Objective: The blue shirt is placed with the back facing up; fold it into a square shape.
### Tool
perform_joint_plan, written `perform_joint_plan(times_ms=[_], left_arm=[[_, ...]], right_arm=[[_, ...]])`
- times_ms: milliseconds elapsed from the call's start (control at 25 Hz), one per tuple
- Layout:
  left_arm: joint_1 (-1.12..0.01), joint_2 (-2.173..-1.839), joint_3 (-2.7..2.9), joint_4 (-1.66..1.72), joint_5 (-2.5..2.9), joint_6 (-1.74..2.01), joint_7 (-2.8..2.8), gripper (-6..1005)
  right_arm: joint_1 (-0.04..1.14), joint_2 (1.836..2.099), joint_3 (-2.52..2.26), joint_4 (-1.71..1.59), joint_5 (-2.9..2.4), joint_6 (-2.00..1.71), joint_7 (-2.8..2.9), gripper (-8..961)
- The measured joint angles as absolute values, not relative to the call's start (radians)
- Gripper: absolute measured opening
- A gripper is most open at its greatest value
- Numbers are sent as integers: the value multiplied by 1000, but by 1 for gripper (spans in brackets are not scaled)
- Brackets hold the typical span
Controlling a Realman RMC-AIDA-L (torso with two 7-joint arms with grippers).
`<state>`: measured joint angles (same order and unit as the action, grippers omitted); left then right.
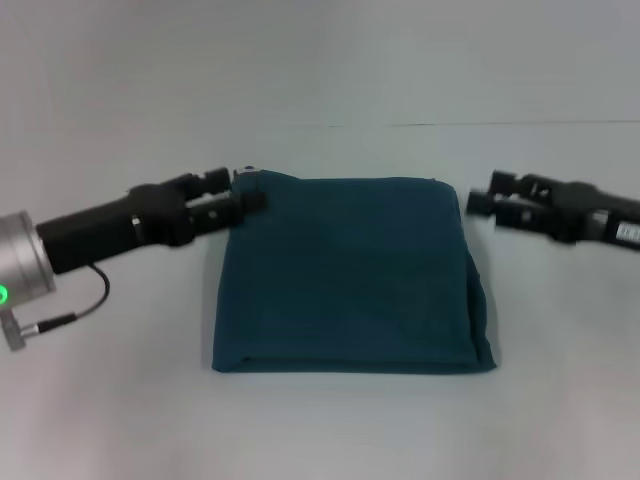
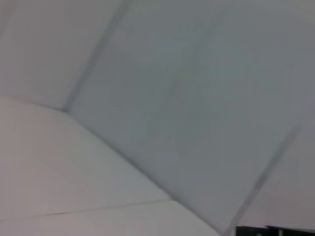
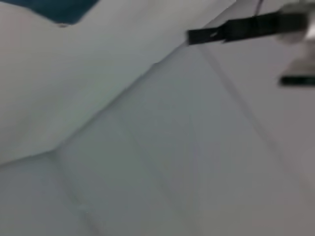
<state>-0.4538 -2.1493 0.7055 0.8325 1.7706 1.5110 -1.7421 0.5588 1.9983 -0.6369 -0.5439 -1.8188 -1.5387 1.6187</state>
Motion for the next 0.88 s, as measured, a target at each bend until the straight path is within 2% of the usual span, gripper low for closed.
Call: perform_joint_plan(times_ms=[80,280,400,600,880], left_arm=[[-437,-2155,702,833,1770,1583,-1696,794],[-392,-2165,664,832,1759,1710,-1603,852],[-366,-2166,638,828,1764,1781,-1548,886],[-326,-2166,628,827,1798,1856,-1442,878],[-327,-2168,630,826,1883,1862,-1418,876]], right_arm=[[549,2013,-643,-545,-1830,-1606,1527,925],[519,2042,-649,-546,-1873,-1687,1433,915],[508,2045,-654,-548,-1933,-1723,1422,915],[484,2048,-657,-557,-1978,-1770,1385,914],[473,2047,-658,-557,-2024,-1783,1375,914]])
